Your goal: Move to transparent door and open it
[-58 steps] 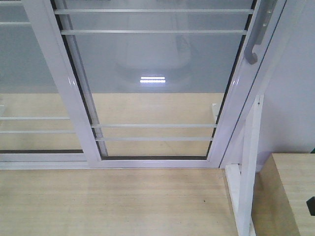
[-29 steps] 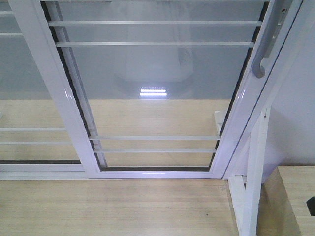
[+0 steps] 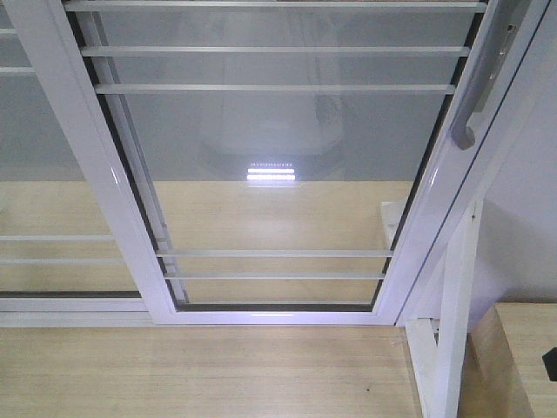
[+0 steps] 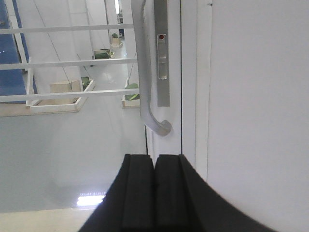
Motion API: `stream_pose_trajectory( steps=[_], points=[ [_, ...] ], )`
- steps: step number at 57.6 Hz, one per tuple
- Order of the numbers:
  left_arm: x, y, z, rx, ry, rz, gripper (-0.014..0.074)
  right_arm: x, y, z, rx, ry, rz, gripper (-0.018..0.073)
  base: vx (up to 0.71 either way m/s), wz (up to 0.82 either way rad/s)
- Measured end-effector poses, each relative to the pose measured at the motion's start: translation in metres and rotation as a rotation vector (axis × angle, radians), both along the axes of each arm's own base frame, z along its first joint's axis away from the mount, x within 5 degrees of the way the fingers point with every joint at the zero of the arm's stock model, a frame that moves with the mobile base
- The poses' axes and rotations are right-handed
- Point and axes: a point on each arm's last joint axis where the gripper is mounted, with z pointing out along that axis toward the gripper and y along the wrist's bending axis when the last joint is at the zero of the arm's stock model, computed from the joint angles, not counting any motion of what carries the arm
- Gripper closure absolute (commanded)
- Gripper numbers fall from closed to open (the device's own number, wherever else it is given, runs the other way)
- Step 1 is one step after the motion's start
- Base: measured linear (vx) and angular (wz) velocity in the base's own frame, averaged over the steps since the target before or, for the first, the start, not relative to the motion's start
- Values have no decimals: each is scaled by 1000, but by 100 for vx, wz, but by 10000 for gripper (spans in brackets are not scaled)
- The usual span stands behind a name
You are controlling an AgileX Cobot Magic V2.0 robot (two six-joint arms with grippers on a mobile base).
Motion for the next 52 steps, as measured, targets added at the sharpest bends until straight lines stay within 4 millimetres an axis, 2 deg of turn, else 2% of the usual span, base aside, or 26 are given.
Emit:
stream_pose_trajectory(
  steps=[44,52],
  points=[
    [0,0,0,22,3,2,599,0,0,0,0,3,0,565,0,0],
    [0,1,0,151,4,6,599,0,0,0,0,3,0,565,0,0]
  ],
)
